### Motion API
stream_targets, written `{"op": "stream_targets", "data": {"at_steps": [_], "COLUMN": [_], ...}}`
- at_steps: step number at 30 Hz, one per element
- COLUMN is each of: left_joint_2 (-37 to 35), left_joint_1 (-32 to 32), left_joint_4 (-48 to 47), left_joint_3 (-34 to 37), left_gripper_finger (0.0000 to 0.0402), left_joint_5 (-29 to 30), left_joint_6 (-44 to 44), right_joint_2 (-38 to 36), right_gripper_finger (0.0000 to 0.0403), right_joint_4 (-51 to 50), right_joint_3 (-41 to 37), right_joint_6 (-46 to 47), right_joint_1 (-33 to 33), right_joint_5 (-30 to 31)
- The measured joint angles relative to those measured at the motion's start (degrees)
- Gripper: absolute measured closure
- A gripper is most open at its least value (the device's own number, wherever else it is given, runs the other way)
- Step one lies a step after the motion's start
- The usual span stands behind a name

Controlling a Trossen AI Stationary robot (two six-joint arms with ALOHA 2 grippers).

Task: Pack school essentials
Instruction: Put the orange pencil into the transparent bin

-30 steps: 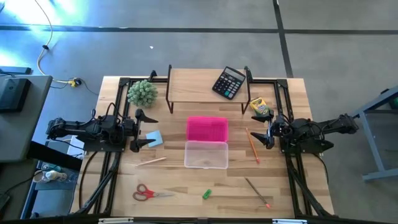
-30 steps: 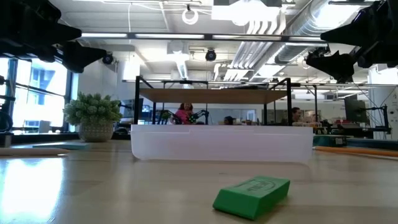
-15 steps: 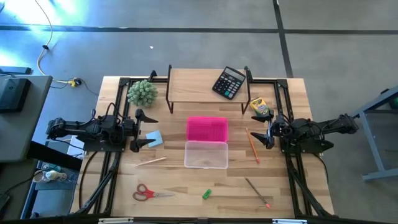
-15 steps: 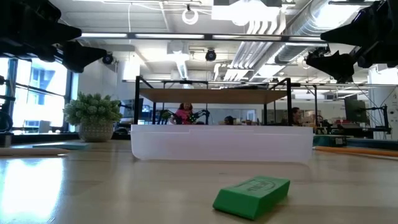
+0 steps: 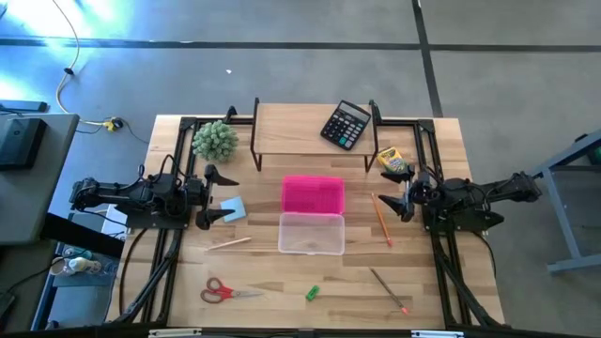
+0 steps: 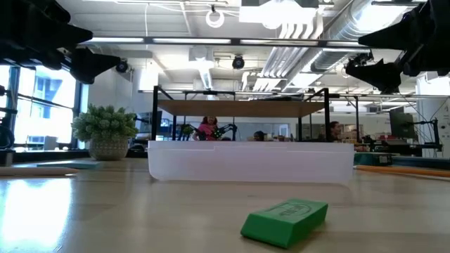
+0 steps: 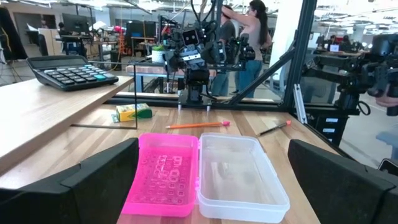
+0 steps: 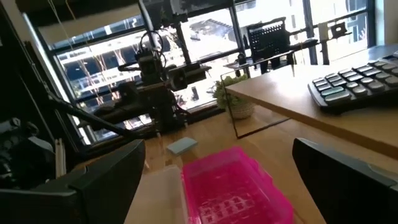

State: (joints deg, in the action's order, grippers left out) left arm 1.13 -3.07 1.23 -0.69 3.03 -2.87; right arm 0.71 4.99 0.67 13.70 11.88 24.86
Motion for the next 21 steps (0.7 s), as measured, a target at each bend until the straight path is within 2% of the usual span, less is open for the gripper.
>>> {"op": "stream_targets", "data": {"at_steps": [4, 11, 15, 17, 21], "left_joint_2": [0.00, 0.00, 0.00, 0.00, 0.00], "left_joint_1": [0.00, 0.02, 0.01, 0.02, 0.02], "left_joint_4": [0.23, 0.22, 0.21, 0.32, 0.32], "left_joint_3": [0.00, 0.01, 0.00, 0.00, 0.01], "left_gripper_finger": [0.0002, 0.0002, 0.0002, 0.0002, 0.0002], "left_joint_5": [0.02, 0.07, 0.05, 0.28, 0.24], "left_joint_6": [0.00, -0.11, -3.27, -4.35, -4.53], "right_joint_2": [0.00, 0.00, 0.00, 0.02, 0.04], "right_gripper_finger": [0.0006, 0.0006, 0.0006, 0.0006, 0.0006], "right_joint_4": [1.28, 2.12, 2.72, 2.24, -4.03], "right_joint_3": [0.22, 0.28, 0.35, 0.56, 4.59], "right_joint_6": [-3.30, -3.12, 0.15, 2.20, 7.51], "right_joint_1": [0.00, 0.00, 0.00, 0.02, 0.02], "right_joint_5": [-0.57, -1.23, -0.73, 1.72, 4.20]}}
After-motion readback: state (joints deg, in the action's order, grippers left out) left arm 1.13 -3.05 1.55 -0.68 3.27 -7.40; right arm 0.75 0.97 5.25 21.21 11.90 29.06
